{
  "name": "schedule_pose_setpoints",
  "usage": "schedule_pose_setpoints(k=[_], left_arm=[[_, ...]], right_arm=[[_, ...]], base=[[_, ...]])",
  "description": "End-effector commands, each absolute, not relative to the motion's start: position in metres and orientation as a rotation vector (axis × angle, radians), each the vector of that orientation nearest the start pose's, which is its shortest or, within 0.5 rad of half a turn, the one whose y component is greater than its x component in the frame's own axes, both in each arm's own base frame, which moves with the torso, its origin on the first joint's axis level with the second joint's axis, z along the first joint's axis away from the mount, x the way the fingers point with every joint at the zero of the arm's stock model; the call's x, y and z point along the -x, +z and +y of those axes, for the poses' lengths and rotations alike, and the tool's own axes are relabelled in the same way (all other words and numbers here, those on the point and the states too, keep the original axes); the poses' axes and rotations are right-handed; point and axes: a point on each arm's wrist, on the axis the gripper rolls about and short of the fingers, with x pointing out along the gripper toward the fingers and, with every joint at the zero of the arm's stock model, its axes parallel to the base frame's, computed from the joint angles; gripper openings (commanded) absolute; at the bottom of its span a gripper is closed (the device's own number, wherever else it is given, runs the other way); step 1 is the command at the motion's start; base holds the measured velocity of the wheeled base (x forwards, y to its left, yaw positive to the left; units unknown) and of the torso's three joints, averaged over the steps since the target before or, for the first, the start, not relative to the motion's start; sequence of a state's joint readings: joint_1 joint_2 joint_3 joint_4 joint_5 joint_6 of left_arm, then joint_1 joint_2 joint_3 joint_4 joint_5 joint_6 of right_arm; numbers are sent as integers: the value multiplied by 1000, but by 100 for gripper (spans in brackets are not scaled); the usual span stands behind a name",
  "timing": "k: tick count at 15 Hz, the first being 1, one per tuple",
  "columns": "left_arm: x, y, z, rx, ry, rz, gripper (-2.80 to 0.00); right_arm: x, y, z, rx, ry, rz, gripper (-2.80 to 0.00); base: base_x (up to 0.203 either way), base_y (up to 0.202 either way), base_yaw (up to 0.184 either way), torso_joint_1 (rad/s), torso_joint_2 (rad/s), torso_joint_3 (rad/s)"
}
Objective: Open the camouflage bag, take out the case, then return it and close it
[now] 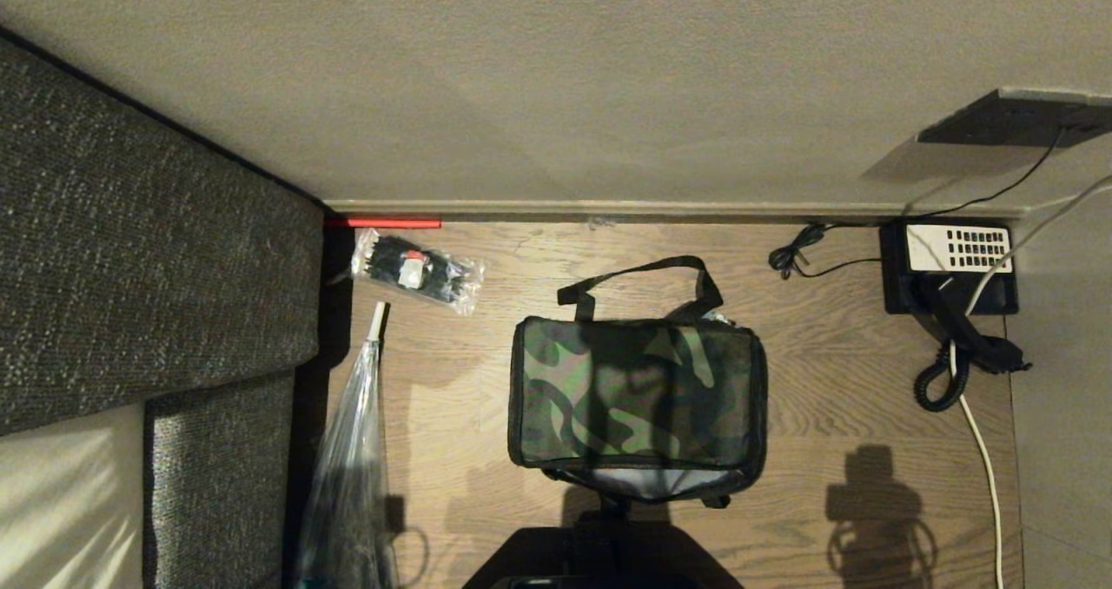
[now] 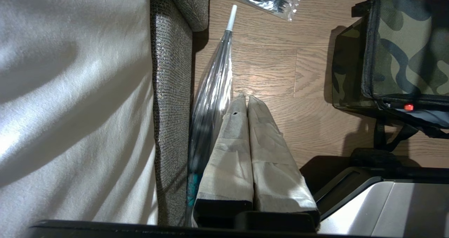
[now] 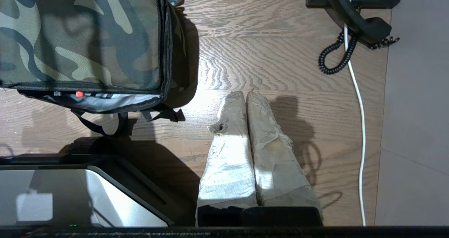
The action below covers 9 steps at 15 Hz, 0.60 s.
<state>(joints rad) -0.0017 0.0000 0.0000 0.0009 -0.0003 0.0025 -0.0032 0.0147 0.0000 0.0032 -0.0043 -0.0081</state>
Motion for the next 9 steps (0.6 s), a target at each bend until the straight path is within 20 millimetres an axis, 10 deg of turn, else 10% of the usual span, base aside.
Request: schedule_pose_setpoints(k=[1,9], left_arm=[[23,75,0,4,-2,0,-280],[23,75,0,3,-2,0,-280]], right_arm=[[21,76,0,8,-8,22,-280],[21,76,0,9,-8,22,-280]], base=[[0,0,0,0,0,0],[0,0,0,-1,3,106]])
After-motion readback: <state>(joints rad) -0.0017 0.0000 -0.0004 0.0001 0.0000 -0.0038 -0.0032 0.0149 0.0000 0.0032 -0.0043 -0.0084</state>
